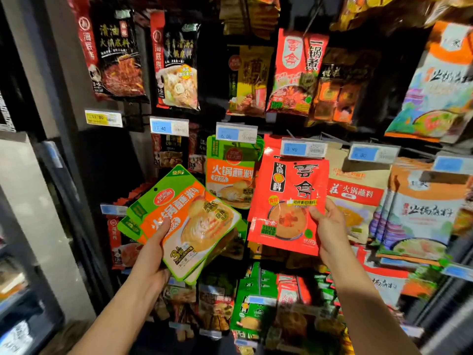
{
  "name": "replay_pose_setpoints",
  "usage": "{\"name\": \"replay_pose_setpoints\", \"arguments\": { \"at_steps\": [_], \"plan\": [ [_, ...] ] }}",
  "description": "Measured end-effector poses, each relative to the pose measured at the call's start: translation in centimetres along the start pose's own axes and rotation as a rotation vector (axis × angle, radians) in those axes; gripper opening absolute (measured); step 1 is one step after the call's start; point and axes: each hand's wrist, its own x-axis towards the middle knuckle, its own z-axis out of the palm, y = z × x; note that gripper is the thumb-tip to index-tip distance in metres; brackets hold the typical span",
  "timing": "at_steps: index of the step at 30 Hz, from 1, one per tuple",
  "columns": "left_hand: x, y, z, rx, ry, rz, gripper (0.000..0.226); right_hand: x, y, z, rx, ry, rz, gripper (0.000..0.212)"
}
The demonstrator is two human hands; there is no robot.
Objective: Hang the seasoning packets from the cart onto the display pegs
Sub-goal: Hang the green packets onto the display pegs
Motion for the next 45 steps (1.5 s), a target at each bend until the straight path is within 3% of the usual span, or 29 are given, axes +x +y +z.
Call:
{"name": "replay_pose_setpoints", "arguments": {
  "at_steps": [45],
  "plan": [
    [1.5,1.0,0.8,-0.026,-0.036,0.031,0.023,2.0,-1.1,1.5,-0.028,0.096,0.206,0.027]
  ]
}}
